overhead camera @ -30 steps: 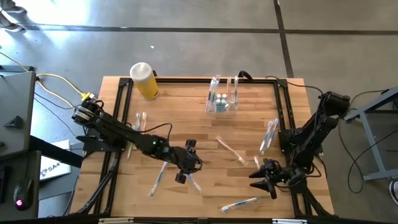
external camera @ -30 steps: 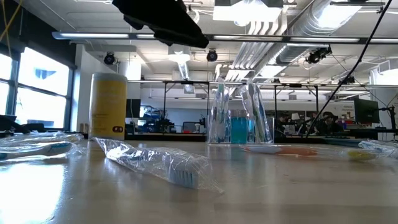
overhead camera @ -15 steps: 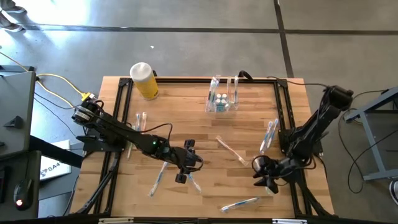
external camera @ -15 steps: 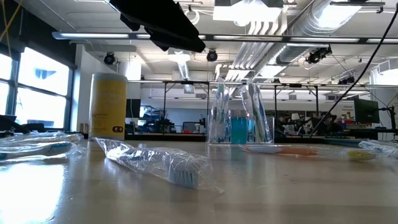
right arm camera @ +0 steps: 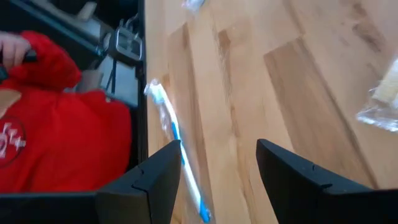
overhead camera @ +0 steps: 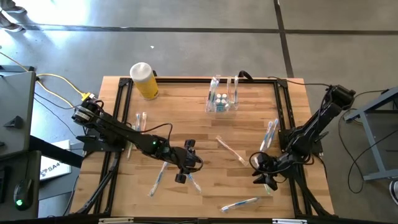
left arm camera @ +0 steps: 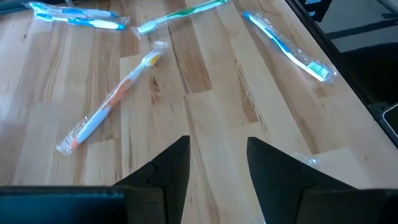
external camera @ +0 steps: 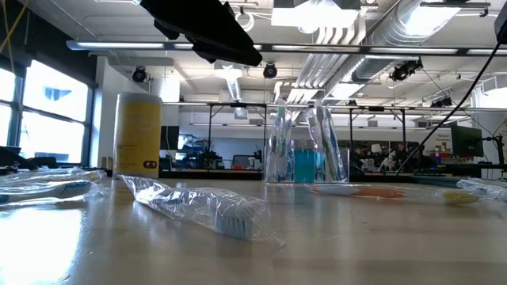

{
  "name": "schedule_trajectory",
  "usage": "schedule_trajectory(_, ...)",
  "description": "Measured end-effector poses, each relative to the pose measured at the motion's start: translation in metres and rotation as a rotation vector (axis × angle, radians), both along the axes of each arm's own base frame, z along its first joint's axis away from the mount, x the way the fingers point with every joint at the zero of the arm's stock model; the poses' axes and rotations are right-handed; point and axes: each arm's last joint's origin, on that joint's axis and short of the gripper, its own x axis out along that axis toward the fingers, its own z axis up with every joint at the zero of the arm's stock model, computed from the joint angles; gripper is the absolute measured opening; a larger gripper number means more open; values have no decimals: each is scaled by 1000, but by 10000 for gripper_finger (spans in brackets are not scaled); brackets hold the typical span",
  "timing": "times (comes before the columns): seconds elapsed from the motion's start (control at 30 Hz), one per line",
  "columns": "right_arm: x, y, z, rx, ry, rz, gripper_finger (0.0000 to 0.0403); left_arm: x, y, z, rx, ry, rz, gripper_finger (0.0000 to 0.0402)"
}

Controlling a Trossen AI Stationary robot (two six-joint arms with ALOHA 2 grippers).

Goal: Pick & Place toothbrushing station
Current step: Put the green toothbrush into the transparent organizer

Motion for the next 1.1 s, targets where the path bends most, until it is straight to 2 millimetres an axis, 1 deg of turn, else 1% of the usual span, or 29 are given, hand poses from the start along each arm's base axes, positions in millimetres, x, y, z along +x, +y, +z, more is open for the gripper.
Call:
schedule_trajectory(0.17, 2, -2, 1, 36, 16, -30, 201, 0, 0, 0, 17, 3, -9, 154)
schedule_trajectory(0.27, 4, -4, -1, 80, 87, 7, 201, 0, 0, 0, 20, 3, -11, 154)
schedule_trajectory(0.37, 5, -9, -4, 116, 162, -54, 201, 0, 0, 0, 24, 2, -13, 154)
schedule_trajectory(0.5, 4, -16, -10, 90, 262, -108, 201, 0, 0, 0, 32, 0, -18, 154)
schedule_trajectory(0.53, 4, -18, -8, 77, 294, -124, 201, 0, 0, 0, 37, -1, -21, 154)
schedule_trajectory(0.63, 4, -19, 6, 16, 372, -173, 201, 0, 0, -1, 40, 0, -23, 154)
schedule_trajectory(0.7, 5, -19, 21, -40, 390, -216, 201, -1, 0, -1, 41, 3, -23, 154)
schedule_trajectory(0.8, 8, -21, 46, -112, 354, -298, 201, -1, 0, -1, 43, 11, -22, 154)
schedule_trajectory(0.87, 9, -22, 57, -157, 316, -342, 201, -1, 1, -2, 40, 17, -19, 154)
schedule_trajectory(0.97, 11, -20, 61, -158, 274, -364, 201, -1, 1, -2, 25, 25, -8, 154)
schedule_trajectory(1.1, 15, -16, 61, -123, 232, -358, 201, -2, 1, -3, 15, 34, -1, 154)
